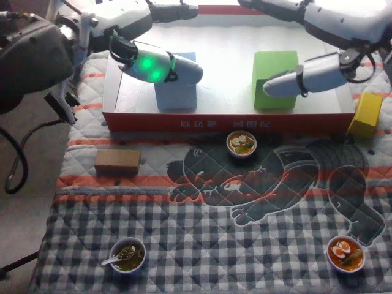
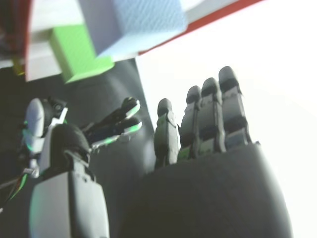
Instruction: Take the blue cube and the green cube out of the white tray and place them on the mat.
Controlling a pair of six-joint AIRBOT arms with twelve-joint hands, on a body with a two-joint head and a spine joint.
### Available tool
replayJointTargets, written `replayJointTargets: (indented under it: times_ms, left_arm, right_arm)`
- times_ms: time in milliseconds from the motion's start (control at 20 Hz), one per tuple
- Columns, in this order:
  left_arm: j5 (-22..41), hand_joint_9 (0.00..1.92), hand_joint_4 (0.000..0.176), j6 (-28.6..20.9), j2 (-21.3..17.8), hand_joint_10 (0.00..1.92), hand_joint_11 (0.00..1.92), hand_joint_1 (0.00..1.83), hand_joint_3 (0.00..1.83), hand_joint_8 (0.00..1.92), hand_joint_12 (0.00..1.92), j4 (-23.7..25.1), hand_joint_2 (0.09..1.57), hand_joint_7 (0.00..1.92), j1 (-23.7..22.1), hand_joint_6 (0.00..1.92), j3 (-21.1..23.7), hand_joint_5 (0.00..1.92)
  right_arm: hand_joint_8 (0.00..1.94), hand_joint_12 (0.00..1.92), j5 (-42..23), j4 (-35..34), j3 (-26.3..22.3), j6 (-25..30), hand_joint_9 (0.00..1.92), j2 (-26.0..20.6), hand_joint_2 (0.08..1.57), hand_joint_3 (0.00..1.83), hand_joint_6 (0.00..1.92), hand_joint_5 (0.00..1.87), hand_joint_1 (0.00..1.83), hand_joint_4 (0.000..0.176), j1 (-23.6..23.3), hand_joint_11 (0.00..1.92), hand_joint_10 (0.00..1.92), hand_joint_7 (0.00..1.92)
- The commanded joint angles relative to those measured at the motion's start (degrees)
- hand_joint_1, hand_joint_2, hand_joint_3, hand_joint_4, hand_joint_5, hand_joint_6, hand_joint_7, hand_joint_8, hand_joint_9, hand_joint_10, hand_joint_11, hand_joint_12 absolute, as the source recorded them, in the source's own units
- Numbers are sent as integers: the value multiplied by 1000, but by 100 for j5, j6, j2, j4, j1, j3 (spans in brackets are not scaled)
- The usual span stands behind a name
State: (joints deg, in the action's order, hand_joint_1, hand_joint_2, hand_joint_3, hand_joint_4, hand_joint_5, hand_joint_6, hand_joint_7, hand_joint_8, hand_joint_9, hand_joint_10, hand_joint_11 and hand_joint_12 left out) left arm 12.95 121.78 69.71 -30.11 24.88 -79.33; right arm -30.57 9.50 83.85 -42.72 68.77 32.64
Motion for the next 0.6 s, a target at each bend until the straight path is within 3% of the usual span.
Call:
replayJointTargets:
  times_ms: [0,50,100,200,350,450,550]
  left_arm:
    - [375,106,176,72,64,2,35,466,3,0,211,-93,948,119,-82,0,-75,142]
    - [313,96,176,417,151,0,15,486,4,0,207,-405,952,109,-81,0,-186,141]
    - [246,123,176,630,224,1,7,484,0,1,321,-587,952,130,-81,0,-283,149]
    - [93,156,176,668,325,0,0,526,0,1,442,-646,945,163,-84,2,-434,183]
    - [-251,152,176,845,502,2,0,561,0,1,416,-656,959,164,-83,0,-675,147]
    - [-357,194,176,894,516,1,0,601,0,1,566,-706,950,207,-53,1,-733,198]
    - [-428,202,176,894,518,3,0,599,3,2,633,-766,976,195,1,4,-787,212]
  right_arm:
    - [18,1151,-402,-117,61,-8,344,45,905,0,5,25,483,149,-116,38,26,231]
    - [15,1150,-236,-117,173,-8,348,148,902,0,5,28,478,158,-151,21,24,236]
    - [13,1157,-92,-118,293,-8,370,234,940,9,4,31,514,163,-175,44,27,242]
    - [2,1068,58,-120,435,-8,327,342,989,13,4,45,591,143,-181,7,7,161]
    - [6,1000,350,-109,618,-8,274,494,1022,10,3,54,650,160,-180,1,0,146]
    - [11,977,422,-104,659,-8,305,547,1037,3,5,86,619,128,-178,0,9,214]
    - [19,1027,455,-93,665,-8,421,579,1051,2,7,129,600,109,-167,81,28,307]
